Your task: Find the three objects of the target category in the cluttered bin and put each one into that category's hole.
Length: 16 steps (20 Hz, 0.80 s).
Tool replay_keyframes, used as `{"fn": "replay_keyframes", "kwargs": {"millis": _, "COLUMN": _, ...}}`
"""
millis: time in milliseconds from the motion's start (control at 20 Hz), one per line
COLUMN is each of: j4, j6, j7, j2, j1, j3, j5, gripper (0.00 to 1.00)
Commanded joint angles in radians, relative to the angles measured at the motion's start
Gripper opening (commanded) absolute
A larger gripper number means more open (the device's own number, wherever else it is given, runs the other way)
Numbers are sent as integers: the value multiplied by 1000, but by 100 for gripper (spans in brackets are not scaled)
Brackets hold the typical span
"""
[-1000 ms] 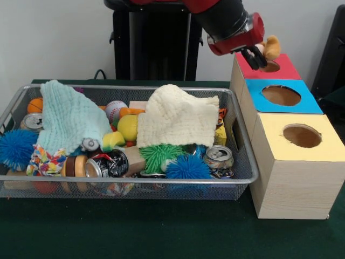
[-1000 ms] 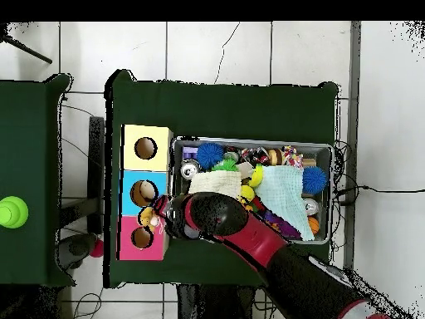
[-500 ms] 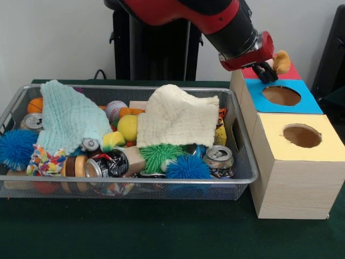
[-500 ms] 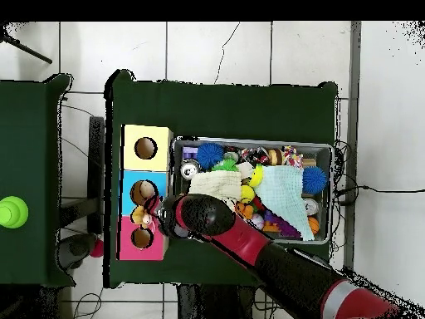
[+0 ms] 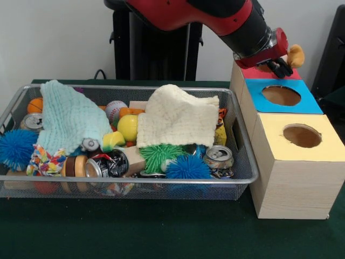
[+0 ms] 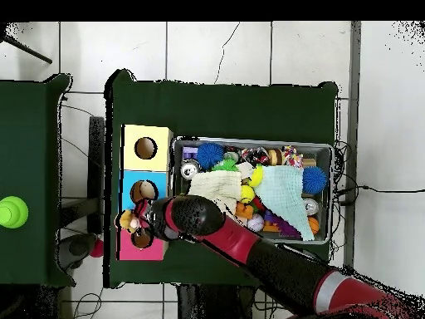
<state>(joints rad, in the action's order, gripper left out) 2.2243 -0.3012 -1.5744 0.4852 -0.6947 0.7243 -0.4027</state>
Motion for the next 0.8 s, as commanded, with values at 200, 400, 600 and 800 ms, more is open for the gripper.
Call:
{"fn": "replay_keyframes", "kwargs": {"millis": 200, "j4": 15, "j6": 9, "j7": -226, "j2": -25, "j1": 6, "j3": -13, "j5": -38, "gripper": 0}}
{"fn": "replay_keyframes", "kwargs": {"millis": 400, "j4": 15, "j6": -15, "j7": -185, "j2": -27, "j1": 11, "j3": -60, "j5": -10, "gripper": 0}}
{"fn": "replay_keyframes", "kwargs": {"millis": 600, "j4": 8, "j6": -59, "j7": -148, "j2": -18, "j1": 16, "j3": -114, "j5": 13, "gripper": 0}}
{"fn": "replay_keyframes", "kwargs": {"millis": 800, "j4": 27, "j6": -52, "j7": -141, "j2": -16, "j1": 6, "j3": -119, "j5": 26, "gripper": 0}}
